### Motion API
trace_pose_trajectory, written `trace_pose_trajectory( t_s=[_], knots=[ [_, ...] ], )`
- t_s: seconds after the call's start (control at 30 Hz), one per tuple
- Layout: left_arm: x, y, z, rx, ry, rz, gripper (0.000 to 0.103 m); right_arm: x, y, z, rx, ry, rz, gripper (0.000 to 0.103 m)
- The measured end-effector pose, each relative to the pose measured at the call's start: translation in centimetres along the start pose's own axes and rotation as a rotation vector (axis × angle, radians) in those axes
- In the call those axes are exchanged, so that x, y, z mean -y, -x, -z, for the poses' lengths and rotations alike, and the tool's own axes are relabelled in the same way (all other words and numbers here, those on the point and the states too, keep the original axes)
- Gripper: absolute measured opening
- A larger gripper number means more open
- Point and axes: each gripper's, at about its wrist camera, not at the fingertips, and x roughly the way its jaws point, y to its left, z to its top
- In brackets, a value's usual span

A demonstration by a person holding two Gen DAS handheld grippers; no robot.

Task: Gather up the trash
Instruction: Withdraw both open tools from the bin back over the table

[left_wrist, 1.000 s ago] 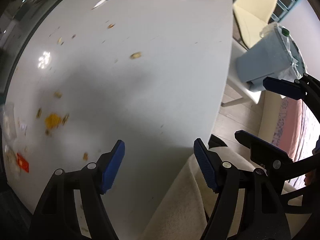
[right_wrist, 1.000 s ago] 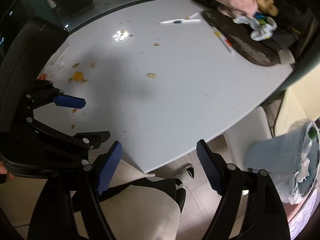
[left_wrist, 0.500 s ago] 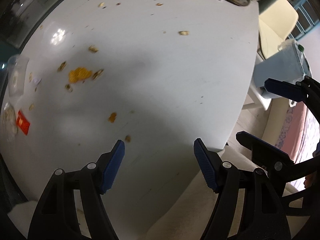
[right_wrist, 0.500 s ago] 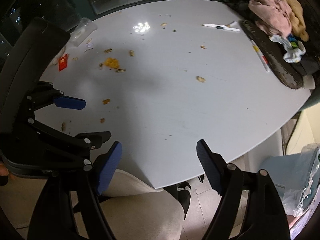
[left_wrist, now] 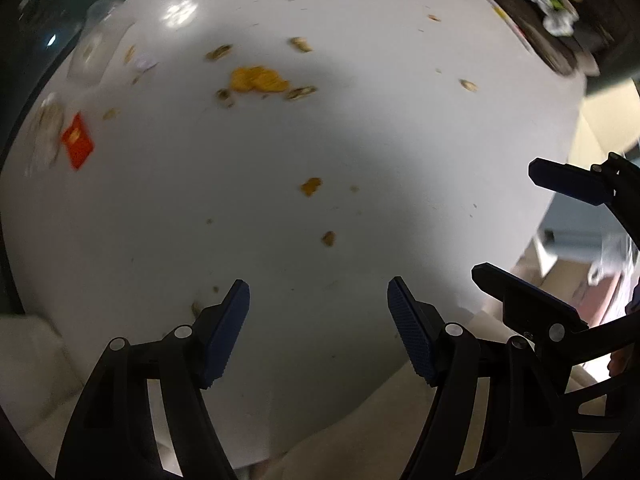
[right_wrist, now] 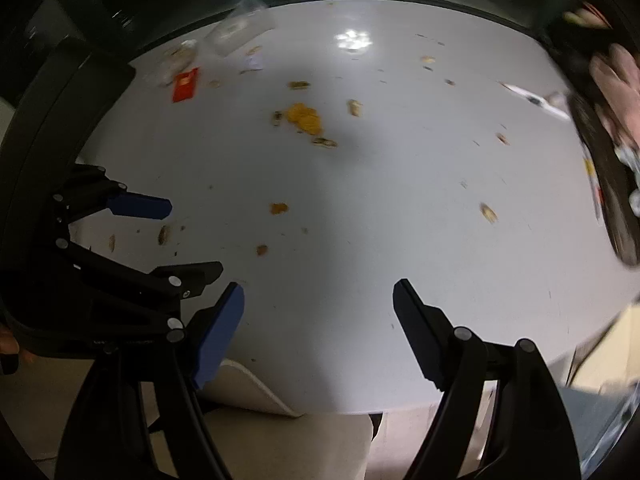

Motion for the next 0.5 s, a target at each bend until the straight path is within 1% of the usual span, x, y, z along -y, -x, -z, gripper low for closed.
trace_pose_trajectory(
  t_s=[0.07,0.27,0.5],
  knots=[
    [-0.7,0.2,-0.1,0.002,0.048,-0.002,0.069,-0.3,-0.2,-1.2,-0.008,0.057,-0.012,0.074],
    [-2.3,0.5,-0.6,0.011,0.193,-0.009,0.069,-0.6,-0.8,-3.8,-0.025,0.175,-0.045,0.074],
    [-2.9,0.9,-1.6,0.033,0.334,-0.033,0.069,0.1,-1.0,-6.8,-0.03,0.307,-0.082,0.074]
  ],
)
